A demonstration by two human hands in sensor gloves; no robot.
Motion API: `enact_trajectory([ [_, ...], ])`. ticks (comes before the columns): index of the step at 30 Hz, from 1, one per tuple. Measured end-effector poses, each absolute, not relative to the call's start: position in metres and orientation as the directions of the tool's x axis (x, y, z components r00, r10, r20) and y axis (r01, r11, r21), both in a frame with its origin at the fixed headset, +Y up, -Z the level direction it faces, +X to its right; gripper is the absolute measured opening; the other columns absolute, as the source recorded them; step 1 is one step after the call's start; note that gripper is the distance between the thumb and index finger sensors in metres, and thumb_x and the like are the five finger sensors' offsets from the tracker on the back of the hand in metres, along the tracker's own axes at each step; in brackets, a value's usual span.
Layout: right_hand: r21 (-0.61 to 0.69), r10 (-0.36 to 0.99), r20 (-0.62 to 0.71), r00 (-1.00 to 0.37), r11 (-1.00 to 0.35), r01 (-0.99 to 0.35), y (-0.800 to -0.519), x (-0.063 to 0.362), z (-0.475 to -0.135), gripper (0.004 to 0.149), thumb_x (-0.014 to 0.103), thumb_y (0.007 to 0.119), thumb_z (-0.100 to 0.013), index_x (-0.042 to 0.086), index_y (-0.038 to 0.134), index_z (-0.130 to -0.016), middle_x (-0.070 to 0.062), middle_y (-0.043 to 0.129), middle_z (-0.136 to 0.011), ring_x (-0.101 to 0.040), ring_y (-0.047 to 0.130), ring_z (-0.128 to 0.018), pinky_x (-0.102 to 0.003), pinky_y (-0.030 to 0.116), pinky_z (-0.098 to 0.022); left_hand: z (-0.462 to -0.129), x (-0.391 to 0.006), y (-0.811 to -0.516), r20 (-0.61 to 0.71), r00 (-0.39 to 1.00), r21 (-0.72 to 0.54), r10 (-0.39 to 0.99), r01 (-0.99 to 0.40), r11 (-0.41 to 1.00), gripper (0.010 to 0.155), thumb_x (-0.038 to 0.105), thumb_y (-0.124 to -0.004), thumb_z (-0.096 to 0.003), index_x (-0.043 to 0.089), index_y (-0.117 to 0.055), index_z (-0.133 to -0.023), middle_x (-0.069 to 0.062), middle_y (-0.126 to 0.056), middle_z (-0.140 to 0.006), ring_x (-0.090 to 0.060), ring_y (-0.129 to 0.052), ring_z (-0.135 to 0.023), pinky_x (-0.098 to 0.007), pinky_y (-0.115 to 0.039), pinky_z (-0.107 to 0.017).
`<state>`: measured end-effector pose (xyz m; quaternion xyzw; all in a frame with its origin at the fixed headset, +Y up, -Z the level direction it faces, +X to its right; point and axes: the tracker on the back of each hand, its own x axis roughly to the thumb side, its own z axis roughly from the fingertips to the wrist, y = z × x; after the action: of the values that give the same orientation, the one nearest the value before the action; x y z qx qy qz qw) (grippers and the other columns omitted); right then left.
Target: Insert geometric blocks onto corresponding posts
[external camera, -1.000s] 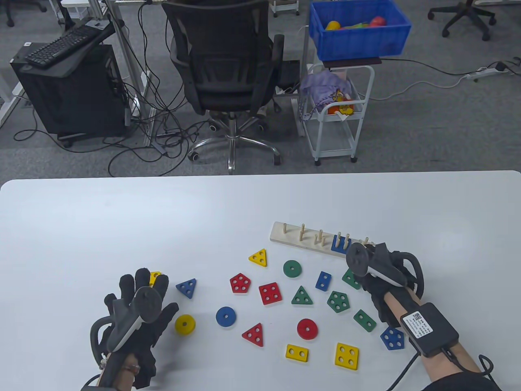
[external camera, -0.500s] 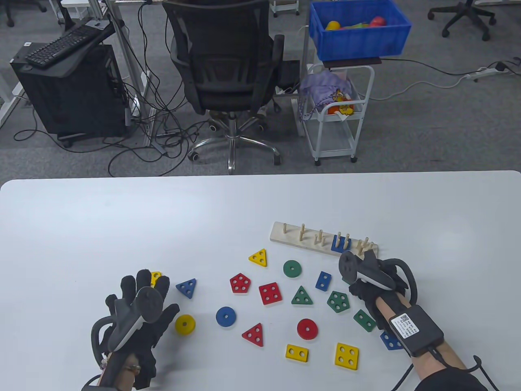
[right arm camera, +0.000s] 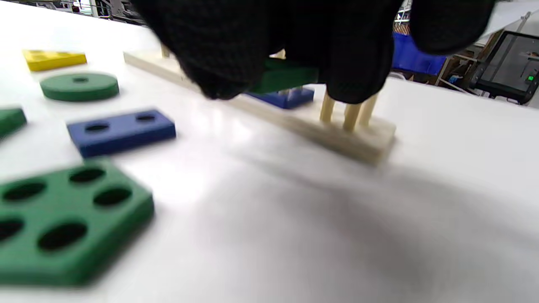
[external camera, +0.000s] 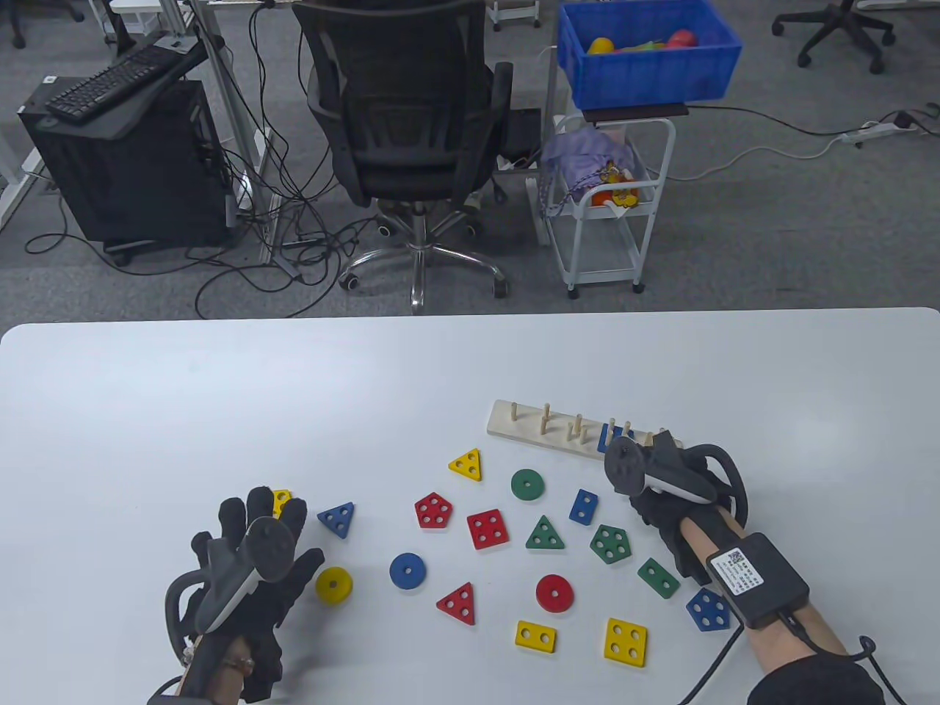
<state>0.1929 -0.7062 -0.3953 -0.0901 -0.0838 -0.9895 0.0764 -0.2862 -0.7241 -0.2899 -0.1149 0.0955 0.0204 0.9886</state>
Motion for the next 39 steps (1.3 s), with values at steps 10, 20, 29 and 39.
enact_trajectory([
  [10,0.140,-0.110,0.064,-0.992,-0.983,0.118,-0.699,0.182,-0.443,0.064,0.022,0.080,-0.045,0.020,0.051,-0.102,-0.016,0.058,-0.109,-0.044,0.066,-0.095,-0.073,0.050,-0.069,-0.290,-0.287,-0.724,-0.198,0.980,-0.222,0.020,-0.065,0.973,0.077,0.076,-0.050,-0.0334,0.060,-0.027,-0.105,0.019,-0.007,-0.119,-0.021,-0.012,-0.117,-0.059,-0.021,-0.083],
  [20,0.194,-0.128,0.026,-0.991,-0.972,0.131,-0.716,0.183,-0.454,0.064,0.021,0.079,-0.045,0.023,0.049,-0.102,-0.013,0.054,-0.110,-0.042,0.062,-0.097,-0.074,0.045,-0.072,-0.290,-0.289,-0.725,-0.207,0.978,-0.228,0.018,-0.067,0.971,0.076,0.075,-0.050,-0.0336,0.059,-0.028,-0.105,0.019,-0.007,-0.119,-0.021,-0.012,-0.116,-0.059,-0.021,-0.083],
  [29,0.220,-0.129,-0.005,-0.992,-0.968,0.125,-0.721,0.187,-0.457,0.073,0.024,0.083,-0.046,0.026,0.040,-0.105,-0.010,0.043,-0.114,-0.046,0.047,-0.106,-0.074,0.041,-0.073,-0.290,-0.289,-0.726,-0.206,0.978,-0.245,0.014,-0.065,0.967,0.077,0.076,-0.050,-0.0336,0.059,-0.028,-0.105,0.019,-0.006,-0.119,-0.022,-0.011,-0.116,-0.059,-0.021,-0.083],
  [39,0.139,-0.030,0.029,-0.999,-0.990,0.034,-0.689,0.229,-0.396,0.068,0.031,0.083,-0.044,0.025,0.049,-0.103,-0.010,0.051,-0.112,-0.043,0.057,-0.103,-0.073,0.047,-0.071,-0.290,-0.288,-0.727,-0.200,0.980,-0.258,0.007,-0.060,0.964,0.077,0.076,-0.050,-0.0336,0.059,-0.028,-0.105,0.019,-0.007,-0.120,-0.022,-0.012,-0.116,-0.059,-0.021,-0.083],
])
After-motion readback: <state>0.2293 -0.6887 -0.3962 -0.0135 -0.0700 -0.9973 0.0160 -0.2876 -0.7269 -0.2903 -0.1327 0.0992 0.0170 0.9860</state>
